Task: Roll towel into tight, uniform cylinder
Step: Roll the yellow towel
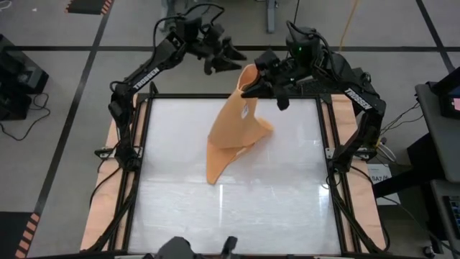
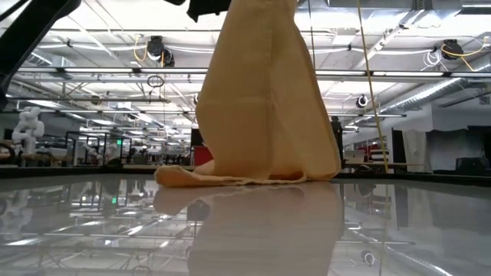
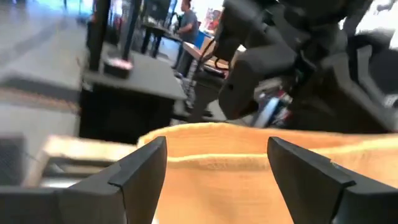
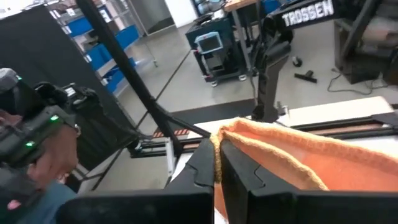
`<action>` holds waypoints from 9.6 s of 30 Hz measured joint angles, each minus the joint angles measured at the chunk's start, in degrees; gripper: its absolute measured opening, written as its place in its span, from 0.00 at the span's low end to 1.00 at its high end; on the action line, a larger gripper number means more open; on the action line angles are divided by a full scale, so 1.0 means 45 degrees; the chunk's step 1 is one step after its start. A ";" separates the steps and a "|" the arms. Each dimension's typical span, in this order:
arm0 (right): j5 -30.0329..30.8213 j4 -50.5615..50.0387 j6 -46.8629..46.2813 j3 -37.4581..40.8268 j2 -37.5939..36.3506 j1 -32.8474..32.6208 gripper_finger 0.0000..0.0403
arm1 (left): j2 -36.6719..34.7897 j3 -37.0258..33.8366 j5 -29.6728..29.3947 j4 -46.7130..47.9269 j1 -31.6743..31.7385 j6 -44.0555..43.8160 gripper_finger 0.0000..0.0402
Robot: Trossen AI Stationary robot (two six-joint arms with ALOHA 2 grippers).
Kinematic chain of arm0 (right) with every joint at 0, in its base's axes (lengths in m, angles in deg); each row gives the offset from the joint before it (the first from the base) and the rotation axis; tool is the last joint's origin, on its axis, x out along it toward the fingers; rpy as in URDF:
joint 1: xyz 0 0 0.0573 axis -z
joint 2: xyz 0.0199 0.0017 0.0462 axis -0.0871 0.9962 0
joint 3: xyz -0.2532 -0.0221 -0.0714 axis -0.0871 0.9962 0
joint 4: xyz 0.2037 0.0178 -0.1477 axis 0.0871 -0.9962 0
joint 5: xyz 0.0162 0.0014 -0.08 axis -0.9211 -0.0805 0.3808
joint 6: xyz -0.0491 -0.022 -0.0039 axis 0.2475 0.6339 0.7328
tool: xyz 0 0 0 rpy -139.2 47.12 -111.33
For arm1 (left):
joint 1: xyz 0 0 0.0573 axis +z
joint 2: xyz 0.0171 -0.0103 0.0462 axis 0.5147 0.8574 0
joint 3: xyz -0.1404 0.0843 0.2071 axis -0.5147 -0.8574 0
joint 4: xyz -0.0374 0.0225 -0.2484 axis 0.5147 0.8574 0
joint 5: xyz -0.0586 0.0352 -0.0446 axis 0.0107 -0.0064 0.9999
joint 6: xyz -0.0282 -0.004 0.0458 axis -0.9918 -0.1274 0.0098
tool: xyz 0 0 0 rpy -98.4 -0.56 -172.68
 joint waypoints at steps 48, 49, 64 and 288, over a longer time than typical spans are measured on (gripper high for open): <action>0.4022 -0.0281 0.0872 -0.0005 0.0110 0.0784 0.00 | -0.2773 0.1151 -0.6815 0.5938 -0.0256 0.0472 0.01; 0.4334 0.0410 -0.0007 -0.0005 0.0209 0.0897 0.00 | -0.2801 0.1146 -0.7003 0.6495 -0.0136 0.0711 0.01; -0.1111 0.4087 -0.5155 -0.0005 0.0873 0.0717 0.00 | -0.2638 0.0342 -0.7484 0.7479 0.2540 0.2277 0.44; 0.3371 0.8765 -0.2693 -0.0845 -0.1951 -0.0408 0.00 | -0.5498 -0.0724 -1.4292 -0.5227 -0.9622 0.5874 0.00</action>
